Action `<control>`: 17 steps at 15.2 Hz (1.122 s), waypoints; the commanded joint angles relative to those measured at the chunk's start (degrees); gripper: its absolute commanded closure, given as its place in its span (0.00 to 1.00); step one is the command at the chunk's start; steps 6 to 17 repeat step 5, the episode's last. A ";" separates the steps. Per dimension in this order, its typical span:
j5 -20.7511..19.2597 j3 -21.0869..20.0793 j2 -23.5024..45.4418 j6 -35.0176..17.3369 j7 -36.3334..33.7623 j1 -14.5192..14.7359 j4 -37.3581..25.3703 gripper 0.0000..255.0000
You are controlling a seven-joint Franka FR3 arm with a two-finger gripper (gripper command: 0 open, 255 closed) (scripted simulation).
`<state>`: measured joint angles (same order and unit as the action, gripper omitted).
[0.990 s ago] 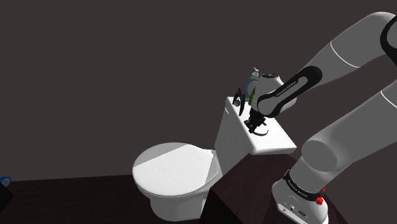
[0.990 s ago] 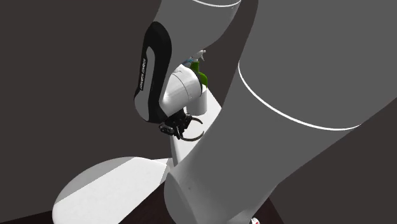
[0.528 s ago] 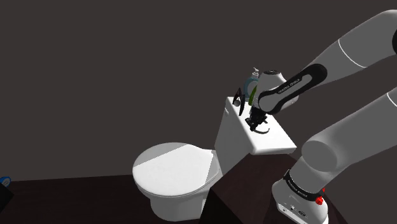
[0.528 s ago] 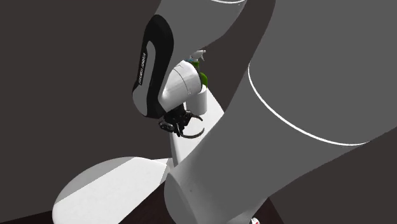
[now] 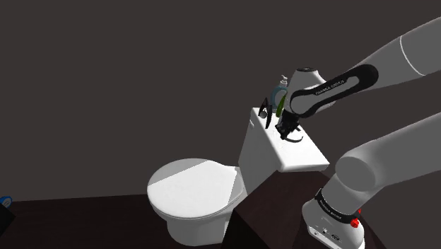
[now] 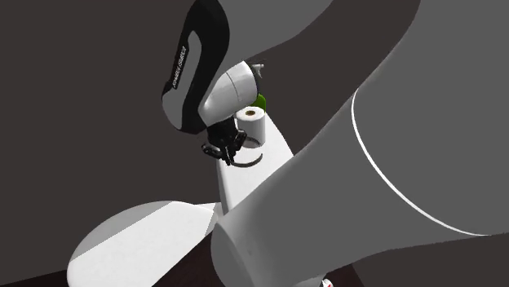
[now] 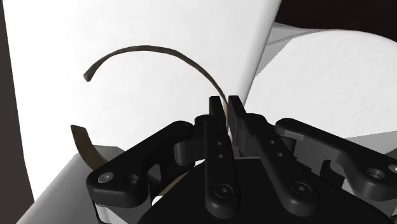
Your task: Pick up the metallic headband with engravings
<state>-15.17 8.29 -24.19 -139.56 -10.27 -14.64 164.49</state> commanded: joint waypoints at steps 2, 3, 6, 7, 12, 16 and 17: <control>0.61 -0.16 -2.36 3.29 0.41 0.30 -0.87 1.00; 0.78 -0.21 -3.14 4.38 0.57 0.37 -1.19 1.00; 0.81 -0.22 -3.26 4.55 0.59 0.38 -1.24 1.00; 0.81 -0.22 -3.26 4.55 0.59 0.38 -1.24 1.00; 0.81 -0.22 -3.26 4.55 0.59 0.38 -1.24 1.00; 0.81 -0.22 -3.26 4.55 0.59 0.38 -1.24 1.00; 0.81 -0.22 -3.26 4.55 0.59 0.38 -1.24 1.00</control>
